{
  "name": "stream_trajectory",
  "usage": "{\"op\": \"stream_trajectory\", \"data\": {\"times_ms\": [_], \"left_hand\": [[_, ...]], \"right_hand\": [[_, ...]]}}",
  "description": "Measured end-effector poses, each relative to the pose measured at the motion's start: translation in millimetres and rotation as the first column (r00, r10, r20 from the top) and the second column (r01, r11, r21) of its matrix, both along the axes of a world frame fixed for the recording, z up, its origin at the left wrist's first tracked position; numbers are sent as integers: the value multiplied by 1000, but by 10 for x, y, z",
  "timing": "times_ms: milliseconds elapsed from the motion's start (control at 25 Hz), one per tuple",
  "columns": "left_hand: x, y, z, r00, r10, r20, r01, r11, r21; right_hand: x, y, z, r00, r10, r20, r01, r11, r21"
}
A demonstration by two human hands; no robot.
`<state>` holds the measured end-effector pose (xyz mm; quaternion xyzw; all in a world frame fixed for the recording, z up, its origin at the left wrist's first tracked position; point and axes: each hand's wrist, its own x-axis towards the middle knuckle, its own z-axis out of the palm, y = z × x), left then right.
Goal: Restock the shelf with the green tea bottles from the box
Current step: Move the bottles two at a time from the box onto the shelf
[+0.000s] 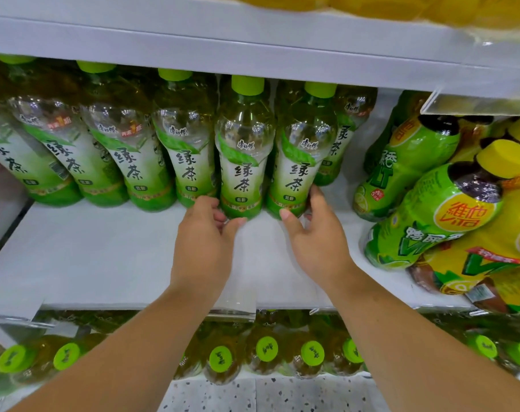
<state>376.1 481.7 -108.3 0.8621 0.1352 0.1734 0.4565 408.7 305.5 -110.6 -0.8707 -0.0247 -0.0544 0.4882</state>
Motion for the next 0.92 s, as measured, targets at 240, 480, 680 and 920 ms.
{"op": "stream_trajectory", "data": {"times_ms": [240, 480, 680, 920], "left_hand": [[11, -4, 20, 1000, -1, 8, 1, 1000, 25], [37, 0, 25, 998, 67, -3, -67, 998, -20], [59, -1, 46, 995, 94, -35, -95, 995, -30], [62, 3, 48, 995, 88, -55, -90, 996, -23]], "right_hand": [[5, 22, 22, 1000, -24, -1, 24, 998, -64], [-1, 36, -3, 998, -69, -2, 69, 994, -82], [1, 12, -8, 999, -41, -10, 41, 999, -15], [15, 9, -3, 1000, 10, -14, -10, 1000, -23]]}}
